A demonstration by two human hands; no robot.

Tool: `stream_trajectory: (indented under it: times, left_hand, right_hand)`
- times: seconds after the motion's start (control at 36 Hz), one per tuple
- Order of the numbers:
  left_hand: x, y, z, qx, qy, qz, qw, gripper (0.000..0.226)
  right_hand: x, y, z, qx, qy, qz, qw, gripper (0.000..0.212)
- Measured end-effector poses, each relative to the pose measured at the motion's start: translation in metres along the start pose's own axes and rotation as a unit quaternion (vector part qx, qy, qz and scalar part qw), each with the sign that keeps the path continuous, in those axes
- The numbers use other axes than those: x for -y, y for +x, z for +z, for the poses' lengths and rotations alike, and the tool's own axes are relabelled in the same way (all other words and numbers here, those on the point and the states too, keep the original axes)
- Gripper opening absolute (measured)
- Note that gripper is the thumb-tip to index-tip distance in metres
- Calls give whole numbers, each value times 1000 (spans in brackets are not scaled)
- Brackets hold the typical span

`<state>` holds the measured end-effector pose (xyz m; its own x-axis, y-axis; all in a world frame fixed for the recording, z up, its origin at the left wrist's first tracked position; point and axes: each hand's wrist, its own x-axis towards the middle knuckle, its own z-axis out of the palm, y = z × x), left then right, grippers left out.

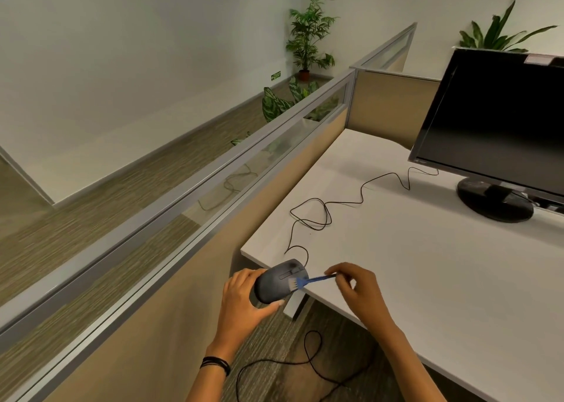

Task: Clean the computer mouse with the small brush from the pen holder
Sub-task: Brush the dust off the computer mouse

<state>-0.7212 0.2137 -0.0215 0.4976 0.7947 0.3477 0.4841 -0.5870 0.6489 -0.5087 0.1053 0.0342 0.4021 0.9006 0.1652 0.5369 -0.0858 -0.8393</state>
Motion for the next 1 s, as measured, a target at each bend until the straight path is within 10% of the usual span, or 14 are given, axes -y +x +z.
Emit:
stream_trajectory:
  times: [0.17,0.36,1.0]
  left_hand:
    - [-3,8,6,0,0,14,1000,62]
    - [-6,20,23,9,-14,19,1000,64]
    - [-58,68,143,3,-21,-29,999,56]
  right_hand:
    - [-9,7,-15,-111,-18,17,993,20]
    - [-9,9,-16,13,-2,6,1000,25]
    - [-108,15,-101,-204,67,163,963,31]
